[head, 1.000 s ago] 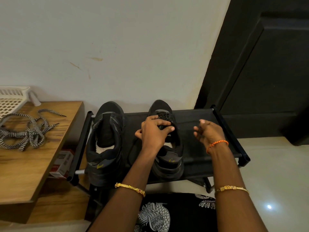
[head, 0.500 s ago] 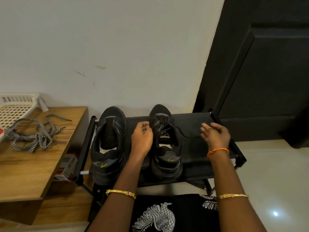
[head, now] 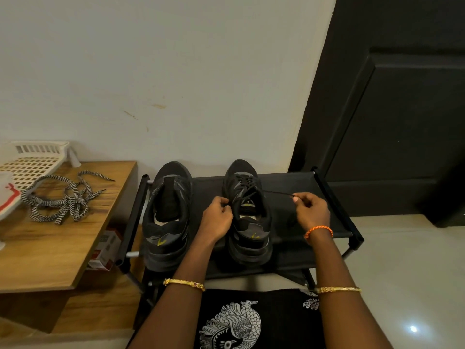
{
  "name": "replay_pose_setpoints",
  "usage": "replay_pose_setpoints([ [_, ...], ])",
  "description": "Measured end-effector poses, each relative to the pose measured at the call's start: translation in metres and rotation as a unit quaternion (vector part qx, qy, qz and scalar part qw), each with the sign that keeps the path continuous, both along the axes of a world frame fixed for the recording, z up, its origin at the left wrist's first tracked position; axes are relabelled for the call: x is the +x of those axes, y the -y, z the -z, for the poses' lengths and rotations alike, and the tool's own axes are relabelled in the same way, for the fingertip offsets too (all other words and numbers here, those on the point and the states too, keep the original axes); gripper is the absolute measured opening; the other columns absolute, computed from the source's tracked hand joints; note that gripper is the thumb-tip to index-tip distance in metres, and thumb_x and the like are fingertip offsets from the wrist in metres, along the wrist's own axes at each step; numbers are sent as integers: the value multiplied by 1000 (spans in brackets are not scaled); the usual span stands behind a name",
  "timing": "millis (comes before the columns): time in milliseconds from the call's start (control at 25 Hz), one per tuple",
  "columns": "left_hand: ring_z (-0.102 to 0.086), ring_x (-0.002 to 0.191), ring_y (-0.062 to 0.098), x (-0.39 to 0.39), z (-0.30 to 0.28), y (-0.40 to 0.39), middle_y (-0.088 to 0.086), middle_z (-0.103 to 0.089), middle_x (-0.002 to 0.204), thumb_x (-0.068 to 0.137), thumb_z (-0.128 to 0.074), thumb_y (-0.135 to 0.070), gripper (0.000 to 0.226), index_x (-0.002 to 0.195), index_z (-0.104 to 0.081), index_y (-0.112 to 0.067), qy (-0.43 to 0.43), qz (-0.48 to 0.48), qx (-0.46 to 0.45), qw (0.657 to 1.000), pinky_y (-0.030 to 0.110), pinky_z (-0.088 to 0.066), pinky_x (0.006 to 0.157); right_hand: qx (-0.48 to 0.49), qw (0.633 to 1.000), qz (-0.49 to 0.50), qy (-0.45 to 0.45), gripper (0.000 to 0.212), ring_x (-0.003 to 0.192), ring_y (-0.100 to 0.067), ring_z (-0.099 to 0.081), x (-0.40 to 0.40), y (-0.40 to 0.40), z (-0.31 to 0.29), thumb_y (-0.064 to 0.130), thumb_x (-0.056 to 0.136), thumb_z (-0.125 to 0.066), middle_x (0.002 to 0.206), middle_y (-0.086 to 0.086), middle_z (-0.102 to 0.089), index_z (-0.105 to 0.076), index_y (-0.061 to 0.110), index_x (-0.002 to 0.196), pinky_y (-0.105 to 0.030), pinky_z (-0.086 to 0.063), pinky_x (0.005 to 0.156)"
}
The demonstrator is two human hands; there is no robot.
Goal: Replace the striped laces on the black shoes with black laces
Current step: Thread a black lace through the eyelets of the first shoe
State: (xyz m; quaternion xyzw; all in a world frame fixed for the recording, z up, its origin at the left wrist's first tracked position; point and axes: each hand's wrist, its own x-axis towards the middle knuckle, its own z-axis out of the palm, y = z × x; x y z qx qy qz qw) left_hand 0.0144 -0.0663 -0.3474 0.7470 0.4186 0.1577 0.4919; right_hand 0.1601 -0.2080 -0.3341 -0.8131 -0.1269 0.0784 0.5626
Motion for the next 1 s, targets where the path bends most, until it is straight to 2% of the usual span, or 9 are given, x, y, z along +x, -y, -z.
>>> replay_pose_setpoints([
  [160, -52, 92, 15, 1, 1, 3, 11, -60, 116, 99, -41, -13, 23, 119, -51, -8, 1, 0, 28, 1000, 24, -37, 75, 1, 991, 125, -50, 17, 102, -29, -59, 16, 30, 3, 9, 91, -58, 106, -15, -67, -69, 4, 102, -30, -41, 87],
  [320, -54, 97, 22, 2, 2, 1, 12, -60, 109, 99, -41, -13, 17, 100, -57, -9, 9, -46, 53, 998, 26, -36, 77, 12, 979, 177, -105, 21, 90, -22, -54, 19, 39, 6, 6, 90, -56, 113, -14, -63, -65, 6, 109, -31, -46, 72],
  [400, -55, 96, 22, 3, 0, 1, 9, -58, 105, 99, -41, -25, 21, 91, -57, -14, 29, -44, 39, 998, 28, -36, 78, -36, 979, 182, -90, 31, 102, -29, -55, 20, 35, 6, 6, 86, -57, 123, -15, -55, -59, 9, 117, -42, -49, 84],
  [480, -55, 90, 16, 7, -3, 4, 5, -55, 101, 97, -46, -37, 24, 85, -57, -20, 65, -42, 34, 996, 28, -38, 78, -109, 986, 125, -26, 44, 120, -35, -47, 16, 24, 1, 11, 85, -60, 134, -15, -46, -51, 13, 128, -53, -36, 103],
  [560, -54, 89, 14, 13, -4, 8, 2, -53, 100, 94, -53, -40, 22, 84, -58, -20, 98, -47, 59, 992, 28, -43, 81, -72, 997, -4, 21, 40, 124, -28, -47, 3, 3, -1, 15, 89, -61, 133, -10, -51, -53, 14, 128, -48, -35, 106],
  [640, -54, 88, 15, 19, -6, 10, 2, -54, 98, 93, -55, -36, 21, 83, -56, -17, 118, -59, 83, 988, 29, -45, 80, -33, 991, -131, 24, 26, 111, -18, -55, -15, -19, -1, 19, 92, -59, 118, -4, -61, -60, 14, 118, -30, -44, 97],
  [720, -54, 83, 15, 25, -7, 11, 3, -55, 92, 95, -53, -31, 22, 82, -53, -14, 124, -79, 101, 984, 28, -44, 73, 4, 984, -178, 24, 11, 90, -9, -59, -25, -34, -1, 20, 93, -57, 95, 3, -65, -65, 17, 100, -11, -45, 74],
  [880, -52, 77, 12, 29, -10, 12, -3, -57, 84, 99, -45, -29, 20, 85, -49, -14, 80, -136, 108, 982, 18, -32, 56, 25, 990, -139, 28, 12, 70, 0, -55, -17, -43, 3, 13, 92, -58, 75, 7, -61, -64, 16, 82, -8, -41, 59],
  [1000, -52, 74, 8, 32, -10, 9, -7, -61, 85, 100, -43, -25, 18, 86, -48, -15, 75, -178, 75, 978, 20, -32, 58, 12, 994, -106, -2, 13, 68, -4, -52, -15, -48, 8, 11, 93, -55, 74, 3, -58, -60, 13, 82, -13, -39, 57],
])
